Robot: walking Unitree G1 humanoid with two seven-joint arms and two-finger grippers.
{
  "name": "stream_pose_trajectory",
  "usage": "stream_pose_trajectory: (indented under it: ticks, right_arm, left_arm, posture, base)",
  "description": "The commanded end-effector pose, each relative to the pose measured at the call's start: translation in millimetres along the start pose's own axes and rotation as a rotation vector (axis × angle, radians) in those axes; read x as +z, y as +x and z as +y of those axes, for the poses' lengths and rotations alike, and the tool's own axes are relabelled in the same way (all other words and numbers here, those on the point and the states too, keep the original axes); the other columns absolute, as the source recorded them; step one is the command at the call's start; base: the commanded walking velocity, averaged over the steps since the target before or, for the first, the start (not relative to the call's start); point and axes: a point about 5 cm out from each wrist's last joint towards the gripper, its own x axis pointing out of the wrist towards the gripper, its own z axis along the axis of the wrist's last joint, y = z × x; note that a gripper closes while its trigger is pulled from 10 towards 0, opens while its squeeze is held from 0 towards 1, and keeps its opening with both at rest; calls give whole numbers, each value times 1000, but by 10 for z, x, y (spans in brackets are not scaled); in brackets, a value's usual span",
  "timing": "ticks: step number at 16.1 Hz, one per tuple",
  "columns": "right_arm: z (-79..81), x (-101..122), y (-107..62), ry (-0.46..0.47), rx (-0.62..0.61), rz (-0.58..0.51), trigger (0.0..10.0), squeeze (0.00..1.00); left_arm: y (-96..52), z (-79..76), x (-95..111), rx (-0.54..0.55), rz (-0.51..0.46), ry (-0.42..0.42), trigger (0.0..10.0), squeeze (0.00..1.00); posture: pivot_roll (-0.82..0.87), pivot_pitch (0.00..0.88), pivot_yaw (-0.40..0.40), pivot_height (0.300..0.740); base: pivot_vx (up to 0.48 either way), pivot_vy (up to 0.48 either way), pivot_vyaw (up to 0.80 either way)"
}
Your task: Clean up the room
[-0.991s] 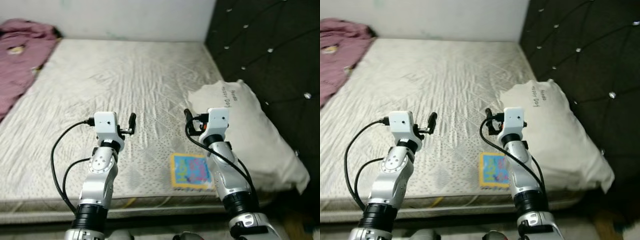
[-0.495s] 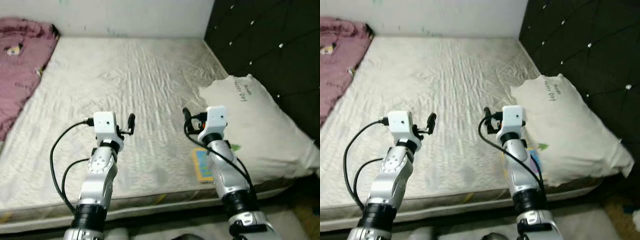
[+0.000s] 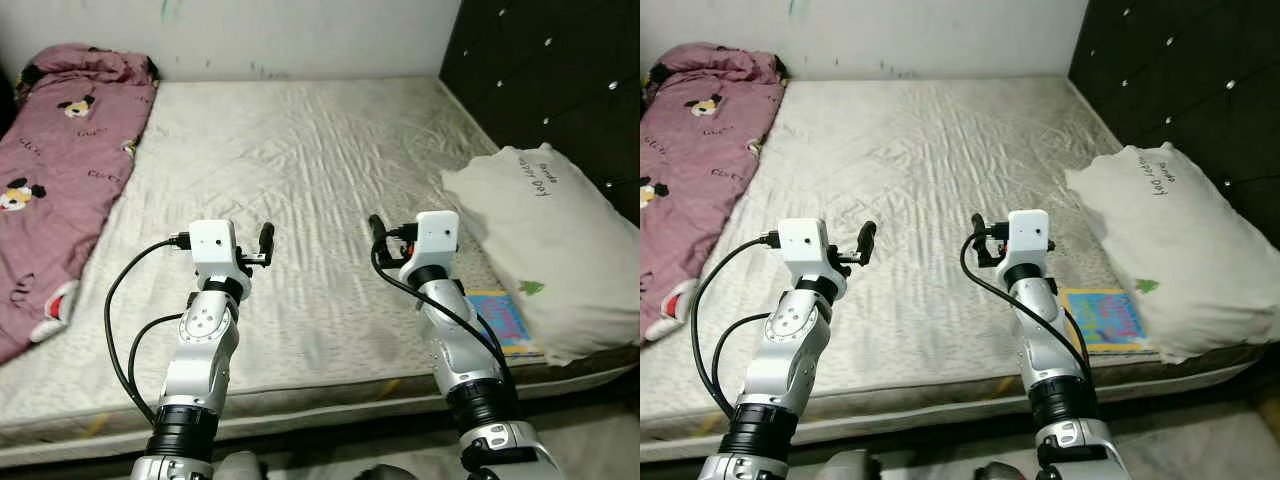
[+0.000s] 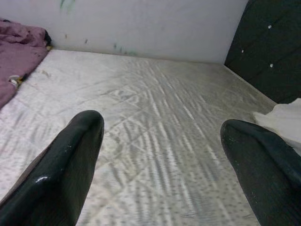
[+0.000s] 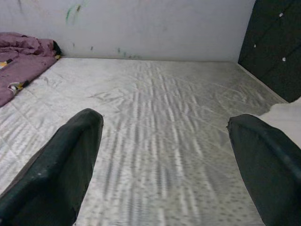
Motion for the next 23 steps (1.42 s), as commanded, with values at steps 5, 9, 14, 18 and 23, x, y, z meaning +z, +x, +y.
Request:
stream_pose_trajectory:
  ticks: [5,9,14,18,23]
  right_arm:
    - [103,69,38,9,40,-26,10000,0]
    - [121,79,35,-6,48,-35,10000,0]
    - [113,64,42,-6,44,-27,10000,0]
    - [122,61,46,-5,43,-24,10000,0]
    - [119,64,56,-1,37,-24,10000,0]
  left_arm:
    - [8,80,27,29,-4,10,10000,0]
    - [8,84,31,30,-3,8,10000,0]
    - [19,73,33,23,-1,8,10000,0]
    - [22,72,39,20,-3,6,10000,0]
    - [29,66,49,19,-6,-5,10000,0]
  posture:
    - [57,0,-21,740]
    - [57,0,-21,740]
    - [60,0,-21,740]
    - [60,0,-18,740]
    - [59,0,-18,740]
  base:
    - [0,480,0]
    - [0,480,495]
    - [0,480,0]
    - [0,480,0]
    - [0,480,0]
